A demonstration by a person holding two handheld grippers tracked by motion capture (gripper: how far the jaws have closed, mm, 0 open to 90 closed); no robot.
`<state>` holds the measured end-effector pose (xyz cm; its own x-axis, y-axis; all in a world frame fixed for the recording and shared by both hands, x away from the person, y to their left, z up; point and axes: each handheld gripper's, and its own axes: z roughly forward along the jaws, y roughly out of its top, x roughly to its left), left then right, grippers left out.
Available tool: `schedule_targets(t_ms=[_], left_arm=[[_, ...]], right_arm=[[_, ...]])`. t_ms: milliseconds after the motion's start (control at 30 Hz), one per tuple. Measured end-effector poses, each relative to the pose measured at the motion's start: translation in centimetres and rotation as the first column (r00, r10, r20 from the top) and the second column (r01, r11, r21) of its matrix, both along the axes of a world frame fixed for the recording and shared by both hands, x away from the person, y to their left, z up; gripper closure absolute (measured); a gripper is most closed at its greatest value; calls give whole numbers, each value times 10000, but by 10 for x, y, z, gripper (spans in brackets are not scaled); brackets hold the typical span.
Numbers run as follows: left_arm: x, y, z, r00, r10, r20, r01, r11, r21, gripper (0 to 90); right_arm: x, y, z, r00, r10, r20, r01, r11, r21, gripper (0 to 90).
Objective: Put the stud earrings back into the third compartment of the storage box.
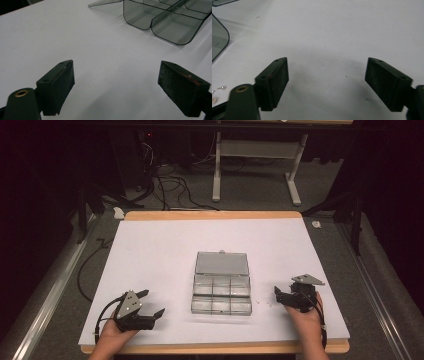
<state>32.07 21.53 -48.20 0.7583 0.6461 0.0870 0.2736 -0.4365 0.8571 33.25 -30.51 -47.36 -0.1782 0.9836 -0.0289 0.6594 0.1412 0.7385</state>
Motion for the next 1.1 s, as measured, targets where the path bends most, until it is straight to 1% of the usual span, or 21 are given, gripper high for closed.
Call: schedule_targets(t_ms=[100,167,200,267,333,367,433,467,500,533,567,633,667,700,767,800,867,967,1000,1100], left_arm=[[0,0,0,10000,34,5,-34,10000,20,144],[0,0,0,10000,29,19,-29,10000,33,144],[0,0,0,10000,25,49,-25,10000,48,144],[-1,0,0,9999,49,113,-50,10000,25,144],[-1,0,0,9999,48,118,-48,10000,21,144],[-1,0,0,9999,47,103,-47,10000,34,144],[-1,0,0,10000,20,58,-21,10000,52,144],[-1,-1,0,10000,10,73,-11,10000,63,144],[-1,-1,0,9999,4,110,-5,10000,80,144],[-2,-1,0,9999,-3,134,2,10000,88,144],[-2,-1,0,9999,-24,145,23,9999,99,144],[-1,-1,0,9999,-40,108,39,9999,107,144],[-1,-1,0,9999,-43,102,42,9999,123,144],[-1,-2,0,9999,-56,119,55,9999,153,144],[-2,-2,0,9998,-73,160,70,9998,186,144],[-2,-2,0,9998,-80,157,77,9998,189,145],[-1,-2,0,9999,-93,104,92,9998,182,145],[-2,-2,0,9999,-95,121,93,9998,184,145],[-2,-2,0,9998,-94,155,91,9998,192,145],[-1,-2,0,9999,-87,85,85,9998,206,146]], right_arm=[[-3,-1,2,9999,112,110,-113,9999,97,167],[-4,-1,3,9997,164,174,-165,9998,72,161],[-5,-2,4,9996,81,262,-87,9997,224,146],[-4,-2,5,9994,115,324,-124,9996,273,143],[-4,-1,7,9995,-93,296,82,9993,353,142],[-4,-1,8,9992,-99,386,84,9992,384,147],[-5,0,10,9987,-261,432,230,9971,724,145],[-5,1,11,9991,-131,397,99,9969,776,126],[-5,1,11,9988,-58,488,25,9978,665,122],[-5,3,12,9984,-120,547,95,9989,462,130],[-5,4,12,9987,-142,479,121,9990,429,127],[-5,5,12,9991,-220,361,203,9987,477,134],[-5,5,12,9993,-172,330,156,9987,482,129],[-6,5,12,9994,-85,323,68,9986,517,125],[-6,5,13,9994,-103,319,86,9986,515,131],[-6,4,13,9994,-182,308,163,9980,609,131],[-6,4,14,9996,-152,247,137,9981,603,129],[-7,4,14,9997,-73,238,62,9987,498,121],[-7,4,14,9997,-35,234,21,9982,591,120],[-9,7,14,9996,45,281,-63,9980,624,119]])
